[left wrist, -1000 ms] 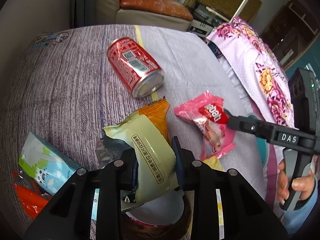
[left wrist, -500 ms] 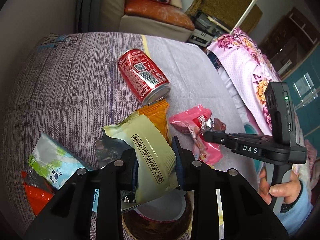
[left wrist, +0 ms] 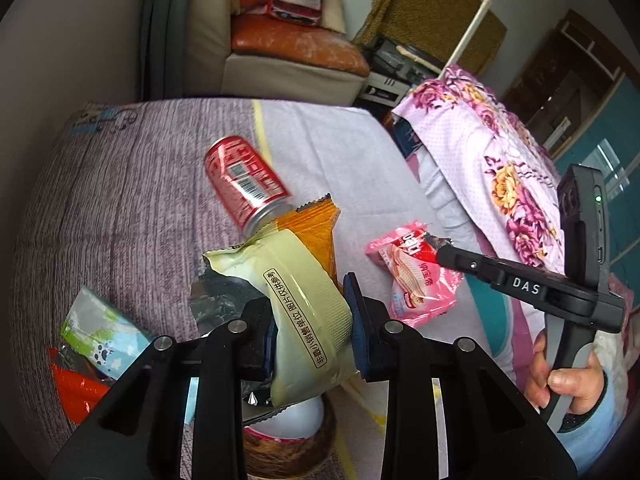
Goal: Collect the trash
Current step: 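Grasp the yellow-green snack bag with left tool while right tool grasps the pink-and-black wrapper, then carry snack bag and pink wrapper over the teal bin and open both tools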
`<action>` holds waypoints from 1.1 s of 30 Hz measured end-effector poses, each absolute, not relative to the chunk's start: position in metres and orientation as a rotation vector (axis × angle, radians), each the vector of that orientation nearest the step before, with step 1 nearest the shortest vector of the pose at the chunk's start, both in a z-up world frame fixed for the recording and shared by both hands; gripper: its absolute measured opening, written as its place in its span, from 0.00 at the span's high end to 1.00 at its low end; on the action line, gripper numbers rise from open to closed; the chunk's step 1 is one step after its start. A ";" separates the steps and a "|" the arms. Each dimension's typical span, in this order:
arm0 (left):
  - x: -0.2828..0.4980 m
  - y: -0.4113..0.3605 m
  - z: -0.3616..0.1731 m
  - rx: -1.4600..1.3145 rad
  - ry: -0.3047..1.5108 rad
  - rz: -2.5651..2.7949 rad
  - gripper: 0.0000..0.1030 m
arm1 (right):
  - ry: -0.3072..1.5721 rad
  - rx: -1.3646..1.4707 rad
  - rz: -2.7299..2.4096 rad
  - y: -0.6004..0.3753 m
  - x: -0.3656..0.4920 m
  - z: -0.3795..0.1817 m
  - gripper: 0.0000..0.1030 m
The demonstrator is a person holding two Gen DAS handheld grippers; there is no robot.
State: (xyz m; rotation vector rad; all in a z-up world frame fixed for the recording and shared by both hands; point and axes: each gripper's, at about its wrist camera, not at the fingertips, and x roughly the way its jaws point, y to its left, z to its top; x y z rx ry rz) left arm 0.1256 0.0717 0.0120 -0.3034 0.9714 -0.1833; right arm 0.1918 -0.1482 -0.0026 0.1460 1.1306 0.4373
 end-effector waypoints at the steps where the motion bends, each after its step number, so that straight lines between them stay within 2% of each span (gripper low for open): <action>1: 0.125 0.068 0.014 -0.300 0.966 -0.186 0.71 | 1.127 0.146 0.435 -0.150 0.192 -0.001 0.98; 18: 0.126 0.005 0.023 -0.242 0.982 -0.289 0.71 | 1.070 0.247 0.366 -0.222 0.168 0.023 0.98; 33: 0.145 -0.180 0.016 -0.077 1.022 -0.569 0.71 | 0.981 0.357 0.151 -0.371 0.130 0.042 0.98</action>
